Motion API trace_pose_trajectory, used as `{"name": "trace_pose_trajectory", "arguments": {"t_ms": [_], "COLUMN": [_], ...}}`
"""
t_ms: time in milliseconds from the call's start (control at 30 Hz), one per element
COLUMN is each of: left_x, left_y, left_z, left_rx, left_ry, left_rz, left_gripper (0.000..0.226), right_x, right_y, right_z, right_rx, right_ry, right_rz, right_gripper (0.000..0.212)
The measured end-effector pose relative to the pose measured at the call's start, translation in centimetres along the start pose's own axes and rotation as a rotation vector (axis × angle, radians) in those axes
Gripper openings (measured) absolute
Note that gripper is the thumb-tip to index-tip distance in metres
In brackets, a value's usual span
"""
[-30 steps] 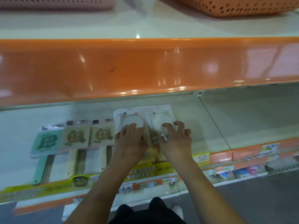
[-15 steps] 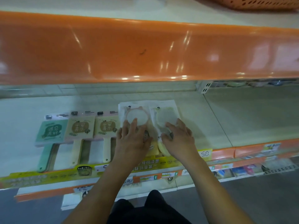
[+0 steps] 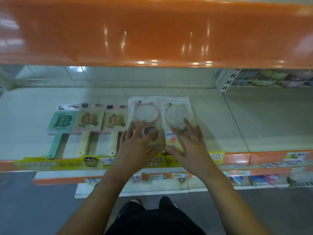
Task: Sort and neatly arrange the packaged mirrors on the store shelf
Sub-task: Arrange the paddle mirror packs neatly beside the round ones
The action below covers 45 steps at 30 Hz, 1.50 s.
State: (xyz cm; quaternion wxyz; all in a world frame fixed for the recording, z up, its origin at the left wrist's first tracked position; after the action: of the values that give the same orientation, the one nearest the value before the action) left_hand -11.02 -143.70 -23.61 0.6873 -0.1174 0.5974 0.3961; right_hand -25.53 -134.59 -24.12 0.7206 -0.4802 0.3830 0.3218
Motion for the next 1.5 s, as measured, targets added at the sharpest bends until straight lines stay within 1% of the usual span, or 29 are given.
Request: {"name": "trace_pose_trajectory", "arguments": {"t_ms": [100,167,233,300,367,500,633,767,1000,1100,1200,1333,1400,1433,1500], "left_x": [-0.2,-0.1,-0.2,-0.2,-0.2,-0.2,-0.3,-0.7,-0.2,-0.5,-1.0,-2.0,-2.6,-2.7,-2.7], "left_y": [0.0,0.1,0.1,0.1,0.2,0.1,0.0,0.1,-0.2,0.4,0.3,-0.1,-0.3,-0.5,-0.9], "left_z": [0.6,0.8,1.0,1.0,0.9,0.9,1.1,1.1,0.7,0.9,1.0,0.6,0.0,-0.5,-1.8], "left_rx": [0.043,0.068,0.084,0.085,0.079,0.069,0.062,0.037,0.0,0.006,-0.007,-0.045,-0.07,-0.09,-0.126], "left_ry": [0.01,0.003,0.015,0.033,0.037,0.041,0.056,0.093,0.043,0.057,0.071,0.143,0.182,0.18,0.135], "left_rz": [0.004,-0.006,-0.006,0.006,0.002,0.021,0.048,0.082,0.044,0.025,0.035,0.035,0.033,0.054,0.094], "left_gripper": [0.071,0.072,0.07,0.068,0.069,0.07,0.072,0.073,0.081,0.082,0.076,0.064,0.059,0.057,0.053], "right_x": [0.8,1.2,1.3,1.2,1.2,1.3,0.5,0.1,0.5,0.7,0.2,-2.2,-3.1,-3.3,-3.4], "right_y": [0.0,0.3,0.7,0.7,0.5,0.3,0.6,1.2,1.3,1.2,1.2,1.4,1.5,1.5,1.5], "right_z": [0.7,0.7,0.6,0.5,0.5,0.1,0.2,-0.3,-0.7,-0.9,-1.1,-1.6,-2.3,-2.8,-3.8], "right_rx": [-0.082,-0.129,-0.121,-0.071,-0.026,-0.001,-0.021,-0.066,-0.069,-0.06,-0.069,-0.007,0.038,0.06,0.094], "right_ry": [-0.06,-0.087,-0.081,-0.082,-0.121,-0.166,-0.149,-0.154,-0.196,-0.213,-0.192,-0.056,0.002,0.013,0.005], "right_rz": [0.059,0.129,0.172,0.154,0.118,0.161,0.135,0.082,0.078,0.055,0.006,-0.149,-0.16,-0.163,-0.178], "right_gripper": [0.076,0.072,0.067,0.066,0.07,0.076,0.076,0.082,0.096,0.09,0.08,0.066,0.053,0.049,0.048]}}
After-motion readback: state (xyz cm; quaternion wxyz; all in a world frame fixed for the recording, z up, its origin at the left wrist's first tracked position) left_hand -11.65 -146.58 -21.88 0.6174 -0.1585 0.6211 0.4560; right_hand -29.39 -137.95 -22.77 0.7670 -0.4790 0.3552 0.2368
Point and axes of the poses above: each hand's wrist, its own z-axis away from the middle knuckle, its own x-axis out of the palm, y = z × x, the point moved 10 cm from there along -z, towards the middle knuckle, and after that the axes turned 14 degrees about -y, right-handed, at the moved point
